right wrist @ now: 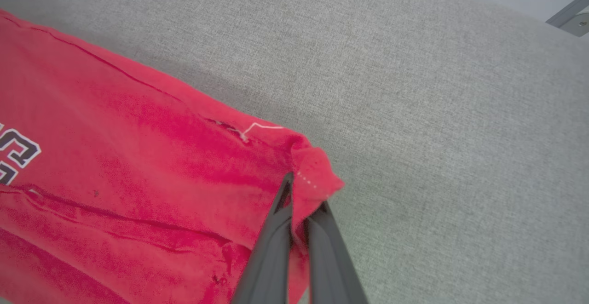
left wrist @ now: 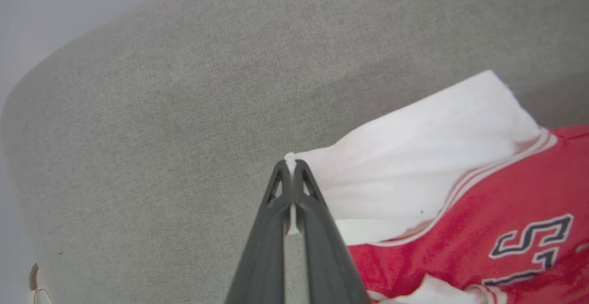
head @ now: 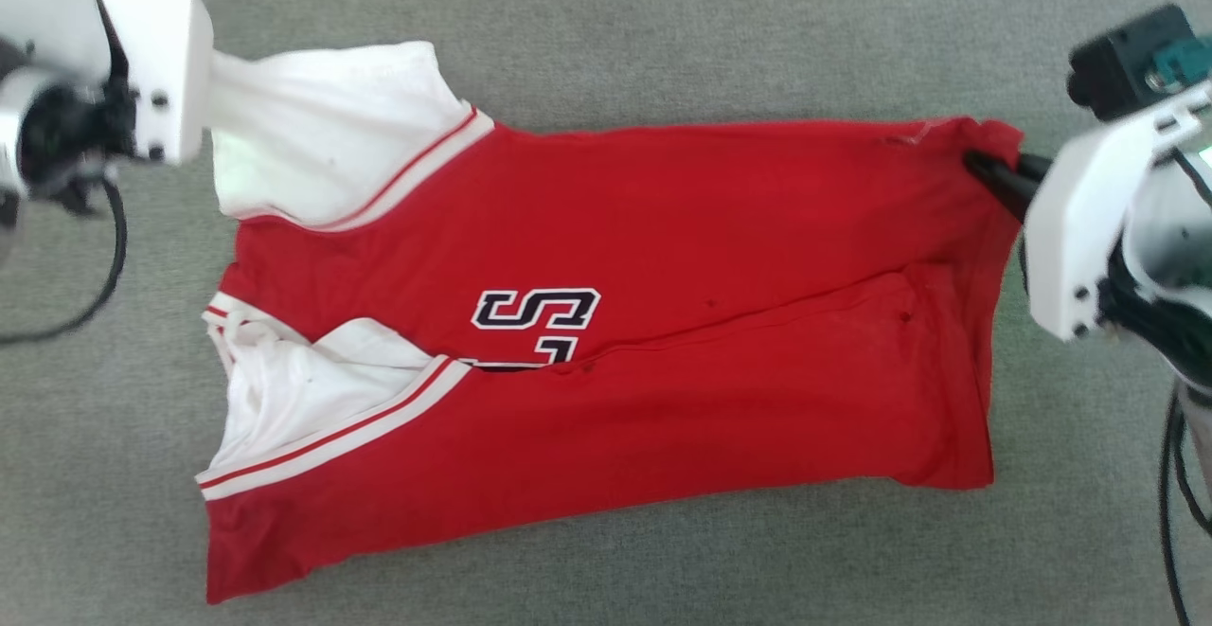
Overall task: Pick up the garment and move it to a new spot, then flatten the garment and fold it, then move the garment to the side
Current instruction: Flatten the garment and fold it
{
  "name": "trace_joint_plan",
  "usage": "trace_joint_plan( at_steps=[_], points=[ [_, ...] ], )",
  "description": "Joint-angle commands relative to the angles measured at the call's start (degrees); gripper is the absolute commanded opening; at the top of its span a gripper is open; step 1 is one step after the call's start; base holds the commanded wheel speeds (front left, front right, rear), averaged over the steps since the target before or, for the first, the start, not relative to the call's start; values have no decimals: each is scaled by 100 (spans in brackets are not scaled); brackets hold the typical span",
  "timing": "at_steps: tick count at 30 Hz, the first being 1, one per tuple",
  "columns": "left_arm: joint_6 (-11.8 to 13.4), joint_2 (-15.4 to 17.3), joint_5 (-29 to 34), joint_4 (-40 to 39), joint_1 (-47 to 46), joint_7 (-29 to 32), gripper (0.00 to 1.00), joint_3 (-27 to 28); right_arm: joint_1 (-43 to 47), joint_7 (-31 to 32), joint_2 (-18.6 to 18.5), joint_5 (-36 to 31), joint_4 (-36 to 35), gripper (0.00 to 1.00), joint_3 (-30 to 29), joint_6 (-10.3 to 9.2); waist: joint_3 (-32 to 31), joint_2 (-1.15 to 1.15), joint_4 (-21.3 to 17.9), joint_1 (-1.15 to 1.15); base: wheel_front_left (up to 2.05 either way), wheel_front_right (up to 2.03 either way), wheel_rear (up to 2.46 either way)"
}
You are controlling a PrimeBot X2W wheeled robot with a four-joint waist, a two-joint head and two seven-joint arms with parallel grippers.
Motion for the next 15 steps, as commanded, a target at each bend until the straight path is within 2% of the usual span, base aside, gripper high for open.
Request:
trace_joint_plan(
  at_steps=[1,10,15],
  points=[
    [228,202,-64,-482,228,91,0,23,247,108,-31,-1,-263,0,-115,-2,-80,0,64,0,0,0,0],
    [1563,1401,-193,-3327,1405,414,0,-45,1447,744,-50,176,-1450,0,-617,-2,-236,0,171,0,0,0,0],
    [2183,1778,-388,-4264,2146,354,0,-185,2092,931,92,214,-1711,0,-926,-2,-246,0,192,0,0,0,0]
  ],
)
